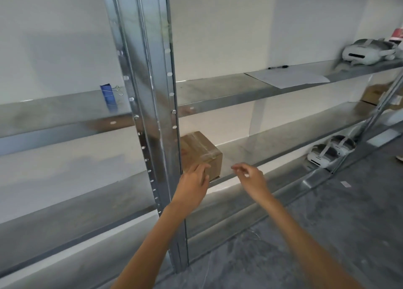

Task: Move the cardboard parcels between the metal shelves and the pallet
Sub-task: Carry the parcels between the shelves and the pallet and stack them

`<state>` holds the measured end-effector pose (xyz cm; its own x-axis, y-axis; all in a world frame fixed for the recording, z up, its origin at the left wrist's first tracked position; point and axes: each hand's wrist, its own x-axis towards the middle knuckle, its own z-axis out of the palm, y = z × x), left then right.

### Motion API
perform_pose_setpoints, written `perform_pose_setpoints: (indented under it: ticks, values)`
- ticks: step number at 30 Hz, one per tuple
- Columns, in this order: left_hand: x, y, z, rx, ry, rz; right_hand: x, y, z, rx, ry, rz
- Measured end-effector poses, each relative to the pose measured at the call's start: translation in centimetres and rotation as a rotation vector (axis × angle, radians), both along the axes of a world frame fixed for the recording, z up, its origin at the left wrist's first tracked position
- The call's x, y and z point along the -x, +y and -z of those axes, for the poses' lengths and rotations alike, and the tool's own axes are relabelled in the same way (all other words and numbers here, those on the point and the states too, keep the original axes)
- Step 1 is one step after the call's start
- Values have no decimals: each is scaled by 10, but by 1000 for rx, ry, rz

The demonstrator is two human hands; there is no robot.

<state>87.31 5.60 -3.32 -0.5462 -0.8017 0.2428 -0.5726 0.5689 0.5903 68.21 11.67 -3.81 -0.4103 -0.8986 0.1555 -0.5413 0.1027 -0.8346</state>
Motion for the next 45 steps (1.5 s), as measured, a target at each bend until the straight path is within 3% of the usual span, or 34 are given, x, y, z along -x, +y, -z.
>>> perform_pose_setpoints:
  ticks: [9,13,18,21,26,32,37,41,45]
  values:
    - [46,-72,31,-85,-23,-91,21,-108,8,-11,67,-112]
    - [68,-107,35,-114,-10,-237,24,-169,17,-82,224,-282]
    - [93,-137,41,-75,-1,-417,24,-218,44,-370,471,-468]
    - [102,-154,49,-74,-57,-543,37,-228,55,-405,564,-580]
    - [108,-163,67,-62,-143,-640,42,-234,54,-293,702,-467]
    - [105,-169,70,-10,-140,-662,62,-252,61,-471,413,-418]
    - [110,-166,68,1,-152,-688,96,-261,56,-312,178,-383]
    - [110,-167,68,-30,-178,-655,109,-262,43,-220,-194,-409]
    - [119,-157,53,-38,51,-687,129,-256,33,-119,-416,-441]
